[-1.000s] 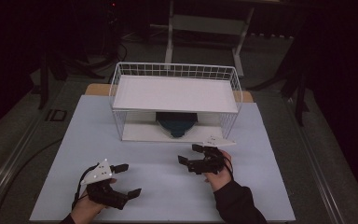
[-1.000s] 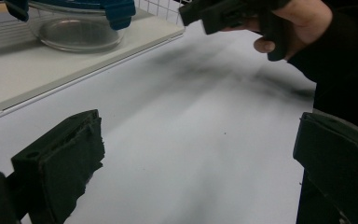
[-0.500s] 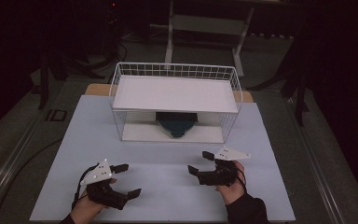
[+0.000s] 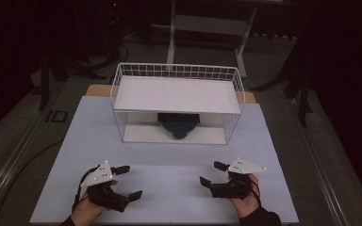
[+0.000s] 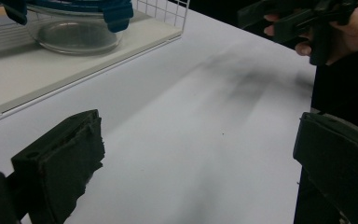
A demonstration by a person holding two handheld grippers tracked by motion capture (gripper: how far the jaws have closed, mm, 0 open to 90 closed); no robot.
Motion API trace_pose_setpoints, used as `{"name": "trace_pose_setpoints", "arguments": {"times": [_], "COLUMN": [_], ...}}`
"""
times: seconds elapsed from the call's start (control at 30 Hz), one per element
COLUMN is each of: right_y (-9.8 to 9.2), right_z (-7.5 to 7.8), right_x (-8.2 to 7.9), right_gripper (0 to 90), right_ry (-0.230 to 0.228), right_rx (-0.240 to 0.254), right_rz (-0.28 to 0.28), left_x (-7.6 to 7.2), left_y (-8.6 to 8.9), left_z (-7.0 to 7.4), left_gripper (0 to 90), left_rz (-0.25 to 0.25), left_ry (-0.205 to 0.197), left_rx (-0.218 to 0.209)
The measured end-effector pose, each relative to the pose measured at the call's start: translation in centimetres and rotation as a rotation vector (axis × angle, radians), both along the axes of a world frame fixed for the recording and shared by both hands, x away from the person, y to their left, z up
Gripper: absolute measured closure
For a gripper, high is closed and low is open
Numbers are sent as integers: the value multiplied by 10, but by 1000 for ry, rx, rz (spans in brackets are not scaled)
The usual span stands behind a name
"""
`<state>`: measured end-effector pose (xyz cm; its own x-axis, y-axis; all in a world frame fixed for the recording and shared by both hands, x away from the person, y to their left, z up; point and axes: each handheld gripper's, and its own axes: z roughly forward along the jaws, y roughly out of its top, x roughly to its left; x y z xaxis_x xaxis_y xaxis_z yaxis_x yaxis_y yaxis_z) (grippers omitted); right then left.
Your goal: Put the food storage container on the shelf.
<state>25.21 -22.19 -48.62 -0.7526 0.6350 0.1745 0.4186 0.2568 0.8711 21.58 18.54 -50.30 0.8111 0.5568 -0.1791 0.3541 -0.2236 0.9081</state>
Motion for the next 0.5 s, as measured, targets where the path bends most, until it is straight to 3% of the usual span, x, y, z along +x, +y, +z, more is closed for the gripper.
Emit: {"name": "trace_pose_setpoints", "arguments": {"times": [0.17,0.37,0.5], "right_y": [-12,-26,-30], "right_z": [-2,-8,-12], "right_x": [-8,-14,-18], "right_gripper": [165,164,165], "right_ry": [-8,15,11], "right_rx": [4,-9,-18], "right_rz": [-4,-18,5], "left_x": [0,-1,-1], "left_y": [0,0,1], "left_z": [0,0,0], "left_gripper": [17,16,16], "left_rz": [0,0,0], "left_ry": [-1,-4,1], "left_rx": [0,-2,-2]}}
